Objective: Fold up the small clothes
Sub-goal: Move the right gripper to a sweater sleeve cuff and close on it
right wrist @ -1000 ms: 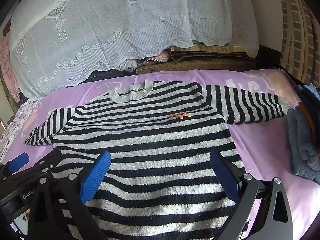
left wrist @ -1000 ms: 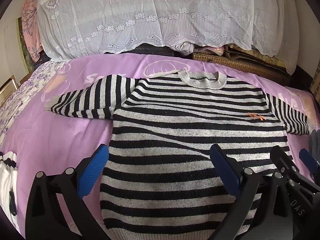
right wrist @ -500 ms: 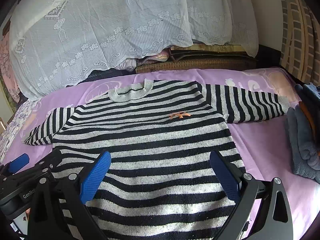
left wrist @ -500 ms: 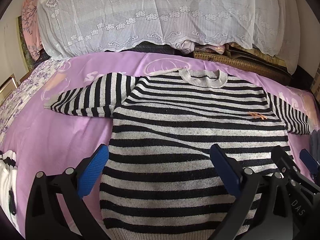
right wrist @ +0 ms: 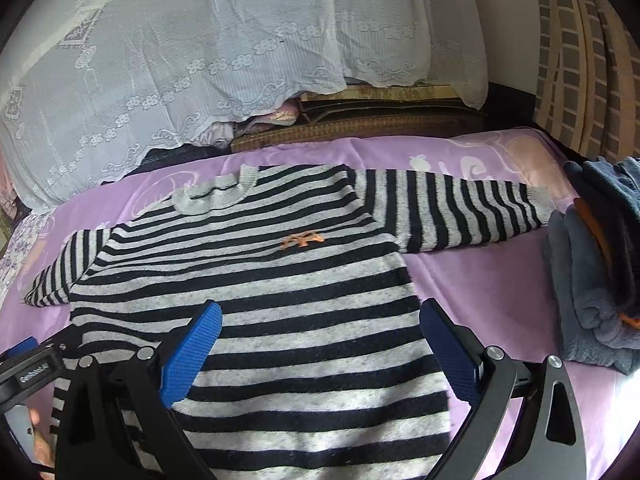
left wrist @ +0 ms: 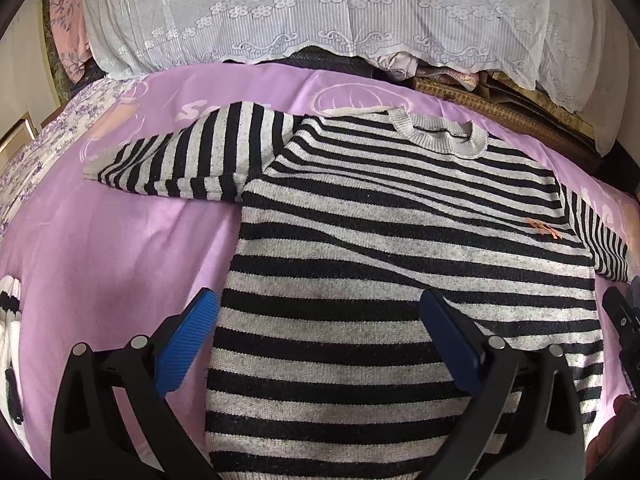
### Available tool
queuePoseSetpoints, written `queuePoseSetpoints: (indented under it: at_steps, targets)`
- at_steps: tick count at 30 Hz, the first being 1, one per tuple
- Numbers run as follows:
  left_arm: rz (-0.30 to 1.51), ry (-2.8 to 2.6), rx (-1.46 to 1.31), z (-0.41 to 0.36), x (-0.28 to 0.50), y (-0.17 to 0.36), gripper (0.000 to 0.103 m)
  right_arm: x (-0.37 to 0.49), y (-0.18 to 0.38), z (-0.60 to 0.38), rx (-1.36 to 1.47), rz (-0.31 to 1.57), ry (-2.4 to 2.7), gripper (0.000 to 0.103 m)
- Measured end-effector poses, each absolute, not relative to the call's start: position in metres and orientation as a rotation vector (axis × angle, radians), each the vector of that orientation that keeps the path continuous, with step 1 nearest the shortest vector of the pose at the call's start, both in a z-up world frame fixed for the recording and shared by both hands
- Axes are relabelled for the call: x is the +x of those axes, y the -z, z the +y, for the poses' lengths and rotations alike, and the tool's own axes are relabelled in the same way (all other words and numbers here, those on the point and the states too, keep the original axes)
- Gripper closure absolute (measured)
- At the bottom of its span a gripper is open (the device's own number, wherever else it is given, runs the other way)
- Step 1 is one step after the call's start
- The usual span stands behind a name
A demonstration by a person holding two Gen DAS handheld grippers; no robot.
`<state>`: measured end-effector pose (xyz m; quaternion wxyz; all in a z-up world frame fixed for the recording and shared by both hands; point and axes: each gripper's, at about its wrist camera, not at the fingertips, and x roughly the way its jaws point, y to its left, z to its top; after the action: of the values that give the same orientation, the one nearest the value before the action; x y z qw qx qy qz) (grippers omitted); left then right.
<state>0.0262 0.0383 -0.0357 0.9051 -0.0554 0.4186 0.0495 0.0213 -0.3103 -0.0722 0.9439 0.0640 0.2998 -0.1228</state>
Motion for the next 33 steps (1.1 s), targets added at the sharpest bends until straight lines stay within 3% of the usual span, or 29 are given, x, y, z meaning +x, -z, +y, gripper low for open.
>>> queuePoseSetpoints:
  at_steps: [6,13,21,33]
  targets:
    - [0.863,-0.132,-0.158,0.071,0.026,0.029,0.004,0.037,0.096,-0.371,0.272,0.698,0.302,0.004]
    - [1.05,-0.183,-0.207,0.098,0.056,0.093,0.004,0.045,0.132,-0.423,0.569,0.784,0.239,0.003]
    - [0.961,-0.18,-0.124,0.088,0.045,0.093,0.004,0.038,0.14,-0.413,0.394,0.774,0.099,0.003]
    - [0.958,0.007,0.02,0.07,0.004,0.09,0.004,0.032,0.134,-0.43,0.497,0.727,0.058,0.003]
